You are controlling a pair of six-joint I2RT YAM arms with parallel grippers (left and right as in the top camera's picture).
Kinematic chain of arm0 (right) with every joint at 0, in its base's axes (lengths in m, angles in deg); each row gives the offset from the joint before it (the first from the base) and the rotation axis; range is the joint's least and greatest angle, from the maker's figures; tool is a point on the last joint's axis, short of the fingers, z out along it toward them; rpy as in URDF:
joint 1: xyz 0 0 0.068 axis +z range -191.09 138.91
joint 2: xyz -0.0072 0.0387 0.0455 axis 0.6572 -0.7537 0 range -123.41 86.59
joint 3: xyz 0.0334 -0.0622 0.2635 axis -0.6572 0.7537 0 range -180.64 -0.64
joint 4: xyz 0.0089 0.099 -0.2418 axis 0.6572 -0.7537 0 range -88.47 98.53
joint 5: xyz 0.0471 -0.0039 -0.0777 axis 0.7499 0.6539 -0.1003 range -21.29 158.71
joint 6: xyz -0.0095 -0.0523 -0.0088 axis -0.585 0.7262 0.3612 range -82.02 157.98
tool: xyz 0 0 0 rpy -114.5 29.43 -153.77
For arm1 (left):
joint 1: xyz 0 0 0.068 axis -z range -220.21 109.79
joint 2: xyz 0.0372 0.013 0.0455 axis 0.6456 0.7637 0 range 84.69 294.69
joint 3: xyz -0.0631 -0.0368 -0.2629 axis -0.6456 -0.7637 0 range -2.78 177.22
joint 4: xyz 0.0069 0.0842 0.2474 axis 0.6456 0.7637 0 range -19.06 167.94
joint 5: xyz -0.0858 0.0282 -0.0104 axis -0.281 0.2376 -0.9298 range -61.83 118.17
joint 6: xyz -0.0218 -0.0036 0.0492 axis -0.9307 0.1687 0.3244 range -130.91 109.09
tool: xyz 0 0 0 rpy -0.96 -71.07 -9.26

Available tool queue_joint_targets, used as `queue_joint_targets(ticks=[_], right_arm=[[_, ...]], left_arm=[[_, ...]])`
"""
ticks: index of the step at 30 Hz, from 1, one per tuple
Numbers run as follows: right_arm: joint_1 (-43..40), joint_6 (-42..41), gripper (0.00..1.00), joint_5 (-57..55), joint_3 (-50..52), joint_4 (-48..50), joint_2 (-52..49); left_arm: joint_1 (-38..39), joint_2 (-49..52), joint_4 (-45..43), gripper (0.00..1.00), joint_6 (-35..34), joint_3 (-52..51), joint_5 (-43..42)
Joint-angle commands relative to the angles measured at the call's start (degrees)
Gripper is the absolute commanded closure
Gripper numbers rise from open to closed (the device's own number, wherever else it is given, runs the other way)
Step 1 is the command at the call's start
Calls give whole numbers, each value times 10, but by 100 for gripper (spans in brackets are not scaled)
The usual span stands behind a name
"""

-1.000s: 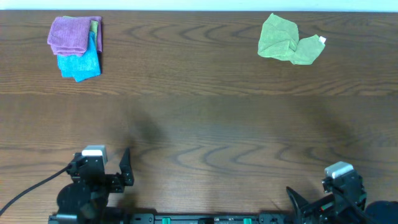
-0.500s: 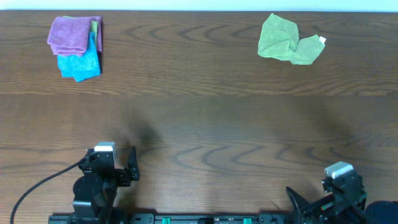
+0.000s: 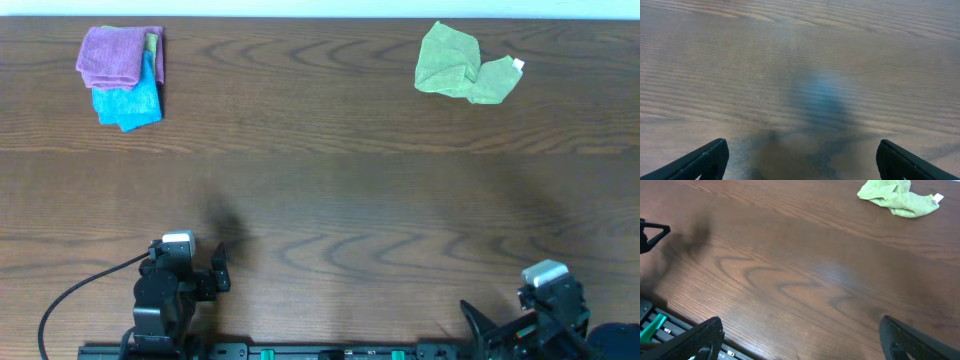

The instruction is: Fold the cloth

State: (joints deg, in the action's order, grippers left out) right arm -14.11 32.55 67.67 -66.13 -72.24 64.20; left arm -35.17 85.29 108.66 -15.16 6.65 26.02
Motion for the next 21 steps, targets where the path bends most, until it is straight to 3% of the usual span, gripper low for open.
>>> queue_joint_targets(ticks=[1, 21], right_arm=[[4, -5, 1, 0, 1, 0, -2], [4, -5, 1, 0, 1, 0, -2]], left_arm=[[2, -4, 4, 5, -5, -4, 7], [2, -4, 10, 5, -5, -4, 11]])
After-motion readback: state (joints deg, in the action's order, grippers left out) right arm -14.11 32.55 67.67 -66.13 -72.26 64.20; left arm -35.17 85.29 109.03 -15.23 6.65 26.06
